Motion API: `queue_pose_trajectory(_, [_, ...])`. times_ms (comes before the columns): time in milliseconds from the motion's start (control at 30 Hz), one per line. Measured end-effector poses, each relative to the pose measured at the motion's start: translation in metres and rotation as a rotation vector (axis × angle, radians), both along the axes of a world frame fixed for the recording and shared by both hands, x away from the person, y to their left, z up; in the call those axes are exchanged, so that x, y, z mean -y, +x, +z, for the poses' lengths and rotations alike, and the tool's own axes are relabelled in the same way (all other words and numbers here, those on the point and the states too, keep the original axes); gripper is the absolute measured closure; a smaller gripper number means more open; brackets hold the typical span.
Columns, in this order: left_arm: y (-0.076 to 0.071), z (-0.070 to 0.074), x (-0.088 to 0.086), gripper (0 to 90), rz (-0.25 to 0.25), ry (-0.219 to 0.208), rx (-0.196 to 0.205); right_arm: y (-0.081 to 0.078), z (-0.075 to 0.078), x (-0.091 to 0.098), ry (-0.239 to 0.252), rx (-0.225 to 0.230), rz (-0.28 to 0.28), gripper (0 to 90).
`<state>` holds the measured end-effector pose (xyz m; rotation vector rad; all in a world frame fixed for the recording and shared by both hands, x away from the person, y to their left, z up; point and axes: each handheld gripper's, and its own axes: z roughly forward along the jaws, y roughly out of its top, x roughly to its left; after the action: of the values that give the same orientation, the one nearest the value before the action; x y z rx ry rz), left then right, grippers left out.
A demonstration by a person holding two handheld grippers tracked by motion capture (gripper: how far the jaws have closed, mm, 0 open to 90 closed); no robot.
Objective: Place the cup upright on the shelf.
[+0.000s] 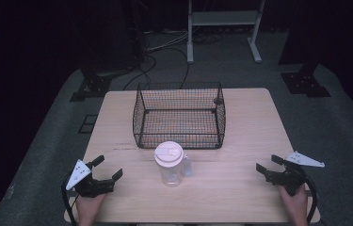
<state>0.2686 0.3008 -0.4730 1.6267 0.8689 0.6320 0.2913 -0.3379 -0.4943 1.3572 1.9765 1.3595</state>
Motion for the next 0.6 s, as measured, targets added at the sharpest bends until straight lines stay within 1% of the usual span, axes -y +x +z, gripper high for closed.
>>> queue_pose_trajectory(133, [0.000, 0.000, 0.002, 2.8, -0.010, -0.002, 0.003, 0.000, 0.000, 0.000, 0.002, -0.001, -0.002, 14.8])
queue_pose_trajectory(267, [0.000, 0.001, 0.003, 2.5, -0.016, 0.006, 0.007, 0.000, 0.000, 0.000, 0.001, -0.001, -0.002, 14.8])
queue_pose_trajectory(400, [-0.001, 0.003, 0.007, 2.3, -0.031, -0.003, 0.023, 0.000, 0.000, 0.000, 0.000, -0.001, -0.001, 14.8])
queue_pose_trajectory(600, [-0.002, 0.003, 0.013, 1.9, -0.064, 0.010, 0.024, 0.000, 0.000, -0.001, -0.004, 0.002, -0.001, 14.8])
